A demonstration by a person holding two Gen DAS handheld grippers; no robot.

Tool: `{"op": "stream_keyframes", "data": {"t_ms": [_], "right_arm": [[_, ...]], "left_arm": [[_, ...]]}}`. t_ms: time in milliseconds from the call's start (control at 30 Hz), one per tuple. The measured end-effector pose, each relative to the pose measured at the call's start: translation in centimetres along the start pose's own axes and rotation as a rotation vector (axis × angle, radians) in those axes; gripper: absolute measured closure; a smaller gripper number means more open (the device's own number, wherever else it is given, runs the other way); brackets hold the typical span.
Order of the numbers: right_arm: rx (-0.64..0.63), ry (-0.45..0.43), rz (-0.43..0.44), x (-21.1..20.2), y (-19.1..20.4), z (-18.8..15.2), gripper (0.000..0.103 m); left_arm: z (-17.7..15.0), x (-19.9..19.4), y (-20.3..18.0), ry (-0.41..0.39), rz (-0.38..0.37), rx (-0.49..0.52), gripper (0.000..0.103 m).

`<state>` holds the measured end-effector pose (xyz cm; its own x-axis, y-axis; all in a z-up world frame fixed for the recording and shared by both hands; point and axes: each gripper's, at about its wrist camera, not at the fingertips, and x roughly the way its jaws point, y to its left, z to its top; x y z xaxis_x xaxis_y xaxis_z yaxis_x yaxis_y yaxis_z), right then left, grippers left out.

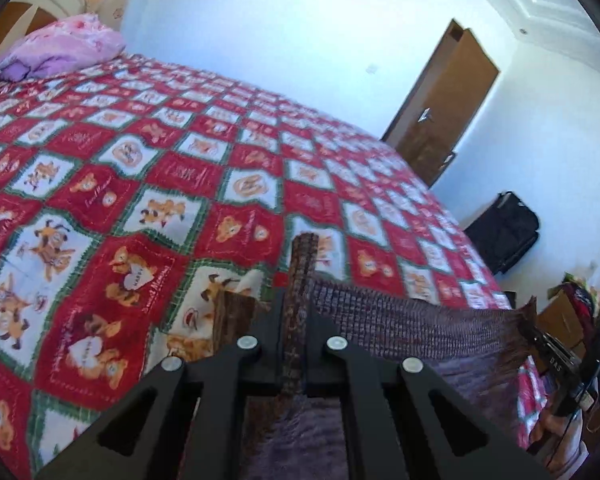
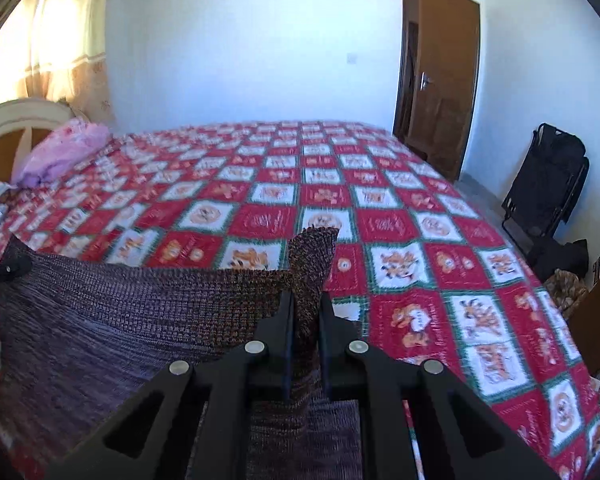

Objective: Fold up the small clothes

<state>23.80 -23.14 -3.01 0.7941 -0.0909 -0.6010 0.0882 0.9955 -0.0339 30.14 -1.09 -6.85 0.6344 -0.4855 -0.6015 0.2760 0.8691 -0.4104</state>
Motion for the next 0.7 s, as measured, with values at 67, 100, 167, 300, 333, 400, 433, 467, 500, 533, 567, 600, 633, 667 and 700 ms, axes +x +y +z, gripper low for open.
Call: {"op": "stream_keyframes", "data": {"t_ms": [67,100,167,300,333,400,433,467,500,533,567,600,633,667,700], "right_arm": [[-0.016,0.029,0.001,2.3,0.3,-0.4,0.093],[-0.021,0.040,0.008,3.1,0.4,-0.5,0.093],[-0.031,0.070,-0.006,5.1,0.4,-1.0,0.089],[0.049,0.147,-0.016,8.1,-1.3,-2.4,0.044],[0.116,0.139,0.030,8.0,-2.6,-2.3,0.044],[0.235,0.043,0.046,5.8,-5.2,-1.9,0.044],[0.266,-0.001,0.028,4.6,-6.1,-1.7,0.044],[0.291,-0.056,-0.006,2.8,-7.1,-1.8,0.044],[0.285,-0.077,-0.028,1.2,-7.7,-1.9,0.044],[0.269,-0.072,-0.022,0.3,-8.0,-2.0,0.048],[0.240,-0.052,0.005,-0.8,-8.0,-2.5,0.051],[0.211,-0.031,0.018,-1.6,-7.8,-3.0,0.052],[0.180,-0.012,0.024,-2.2,-7.5,-3.4,0.052],[0.134,0.009,0.033,-2.9,-6.8,-4.2,0.052],[0.099,0.024,0.032,-3.2,-6.2,-4.8,0.052]], "left_arm": [[-0.3,1.5,0.5,0.027,0.033,-0.012,0.098],[-0.7,2.3,0.8,0.042,0.053,-0.015,0.098],[-1.5,3.4,1.3,0.065,0.080,-0.015,0.098],[-1.6,3.7,2.7,0.080,0.064,-0.091,0.089],[-1.7,3.8,2.9,0.083,0.060,-0.099,0.089],[-1.7,3.8,2.9,0.085,0.059,-0.104,0.087],[-1.7,3.8,2.8,0.086,0.067,-0.101,0.086],[-1.6,3.9,2.7,0.089,0.074,-0.098,0.083],[-1.5,3.7,2.6,0.094,0.079,-0.092,0.082],[-1.3,3.6,2.5,0.095,0.083,-0.088,0.082],[-1.1,3.2,2.3,0.089,0.096,-0.079,0.082],[-1.0,2.4,2.1,0.073,0.111,-0.066,0.081],[-1.1,1.1,1.4,0.048,0.136,-0.035,0.078],[-1.2,0.6,1.2,0.035,0.155,-0.013,0.069],[-1.6,-0.4,0.6,0.017,0.182,0.023,0.063]]}}
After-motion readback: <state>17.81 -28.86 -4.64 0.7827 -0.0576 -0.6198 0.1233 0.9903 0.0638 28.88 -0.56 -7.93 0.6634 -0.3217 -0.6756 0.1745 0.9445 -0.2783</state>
